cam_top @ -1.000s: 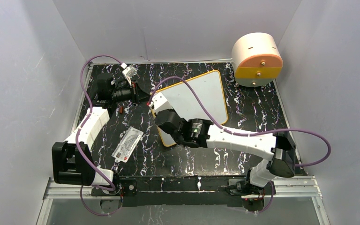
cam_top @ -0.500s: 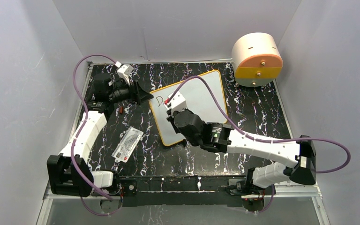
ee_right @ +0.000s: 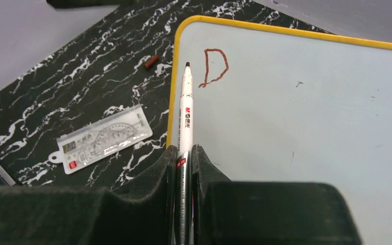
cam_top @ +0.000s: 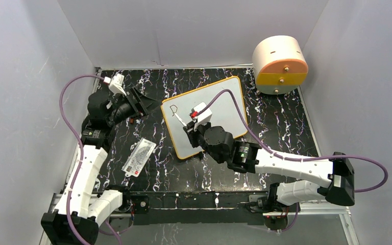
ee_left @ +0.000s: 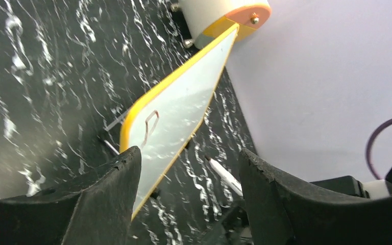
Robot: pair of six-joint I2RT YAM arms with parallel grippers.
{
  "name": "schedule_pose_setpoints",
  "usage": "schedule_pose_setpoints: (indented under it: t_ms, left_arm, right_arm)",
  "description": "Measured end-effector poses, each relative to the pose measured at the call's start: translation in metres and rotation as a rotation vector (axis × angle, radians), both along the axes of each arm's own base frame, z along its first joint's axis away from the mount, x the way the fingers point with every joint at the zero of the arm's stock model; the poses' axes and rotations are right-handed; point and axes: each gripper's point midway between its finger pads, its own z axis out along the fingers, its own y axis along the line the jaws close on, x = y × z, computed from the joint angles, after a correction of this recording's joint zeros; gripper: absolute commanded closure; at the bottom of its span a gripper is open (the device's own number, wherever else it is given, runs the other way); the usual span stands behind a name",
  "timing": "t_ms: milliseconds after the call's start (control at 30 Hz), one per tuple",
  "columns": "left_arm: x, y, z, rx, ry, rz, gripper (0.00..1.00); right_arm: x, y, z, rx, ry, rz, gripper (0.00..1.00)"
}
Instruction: Write a sentence on the whiteboard
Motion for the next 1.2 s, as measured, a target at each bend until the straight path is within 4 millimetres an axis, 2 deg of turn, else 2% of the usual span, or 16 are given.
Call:
schedule_pose_setpoints:
  t_ms: [200, 333, 467, 633, 800, 867, 1000, 1100, 1167, 1200]
  left_arm:
    - [-0.025, -0.015, -0.018, -0.123, 0.137, 0.001, 0.33]
    - [-0.033, -0.019, -0.024, -0.190, 0.190, 0.010, 0.35]
    - [-0.036, -0.023, -0.024, -0.238, 0.215, 0.020, 0.38]
    - [-0.036, -0.032, -0.013, -0.289, 0.208, 0.015, 0.45]
    - [-0.041, -0.043, -0.016, -0.313, 0.225, -0.003, 0.49]
    - [-0.042, -0.046, -0.021, -0.319, 0.241, -0.002, 0.56]
    - [-0.041, -0.048, -0.028, -0.337, 0.274, 0.015, 0.82]
    - [-0.041, -0.049, -0.026, -0.370, 0.285, 0.020, 1.00]
    - [-0.040, -0.050, -0.024, -0.397, 0.291, 0.025, 1.00]
    - [-0.040, -0.050, -0.024, -0.410, 0.296, 0.030, 1.00]
  right_arm:
    - [-0.002, 0.010, 0.006, 0.067, -0.024, 0.035, 1.00]
    - [-0.004, 0.017, 0.014, 0.112, -0.039, 0.061, 1.00]
    - [-0.005, 0.026, 0.017, 0.136, -0.047, 0.085, 1.00]
    - [-0.006, 0.035, 0.014, 0.142, -0.048, 0.107, 1.00]
    - [-0.006, 0.040, 0.020, 0.171, -0.064, 0.121, 1.00]
    - [-0.006, 0.042, 0.021, 0.175, -0.071, 0.123, 1.00]
    - [-0.005, 0.046, 0.020, 0.178, -0.082, 0.127, 1.00]
    - [-0.004, 0.048, 0.016, 0.170, -0.084, 0.128, 1.00]
    - [-0.004, 0.048, 0.014, 0.172, -0.087, 0.130, 0.97]
    - [-0.004, 0.048, 0.014, 0.178, -0.089, 0.131, 0.90]
